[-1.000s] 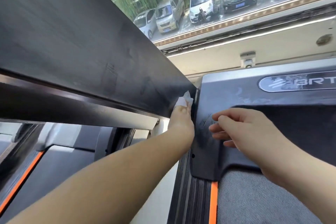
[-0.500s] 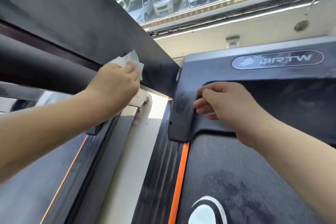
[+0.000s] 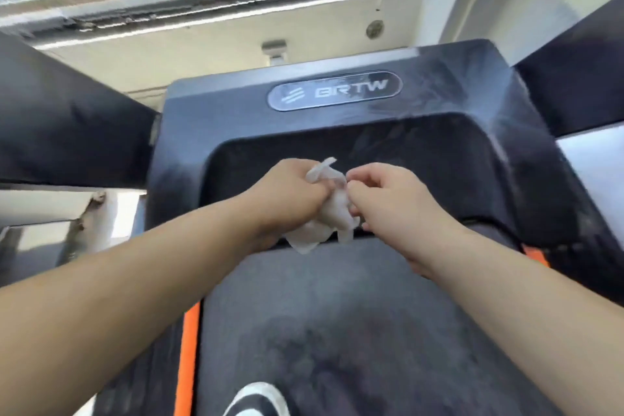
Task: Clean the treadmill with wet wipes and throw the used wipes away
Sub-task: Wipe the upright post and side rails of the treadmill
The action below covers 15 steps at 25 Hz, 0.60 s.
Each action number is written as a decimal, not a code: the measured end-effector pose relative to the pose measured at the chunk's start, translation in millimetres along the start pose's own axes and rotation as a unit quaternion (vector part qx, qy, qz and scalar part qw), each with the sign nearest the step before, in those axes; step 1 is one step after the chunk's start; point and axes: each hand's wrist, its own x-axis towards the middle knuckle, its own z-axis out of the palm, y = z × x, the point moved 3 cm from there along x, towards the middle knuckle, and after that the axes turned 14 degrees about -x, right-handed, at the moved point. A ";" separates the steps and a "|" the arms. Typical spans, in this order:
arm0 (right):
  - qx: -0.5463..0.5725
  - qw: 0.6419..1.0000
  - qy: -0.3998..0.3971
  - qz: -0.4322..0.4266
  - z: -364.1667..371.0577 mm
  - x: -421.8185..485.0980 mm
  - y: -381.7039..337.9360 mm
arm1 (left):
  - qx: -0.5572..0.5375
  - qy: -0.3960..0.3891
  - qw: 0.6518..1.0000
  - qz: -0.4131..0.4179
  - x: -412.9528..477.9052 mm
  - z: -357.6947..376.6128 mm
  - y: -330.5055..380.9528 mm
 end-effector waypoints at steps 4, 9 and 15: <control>-0.034 0.995 0.069 0.065 -63.6 -2.2 56.7 | -0.114 -0.056 0.990 -0.060 42.3 77.5 -1.2; -0.038 0.987 0.106 0.116 -104.1 -22.0 106.4 | -0.075 -0.146 0.984 -0.065 62.5 159.9 1.9; -0.038 0.944 0.258 0.205 -161.4 -46.0 177.4 | 0.088 -0.091 0.964 0.233 126.5 240.4 74.7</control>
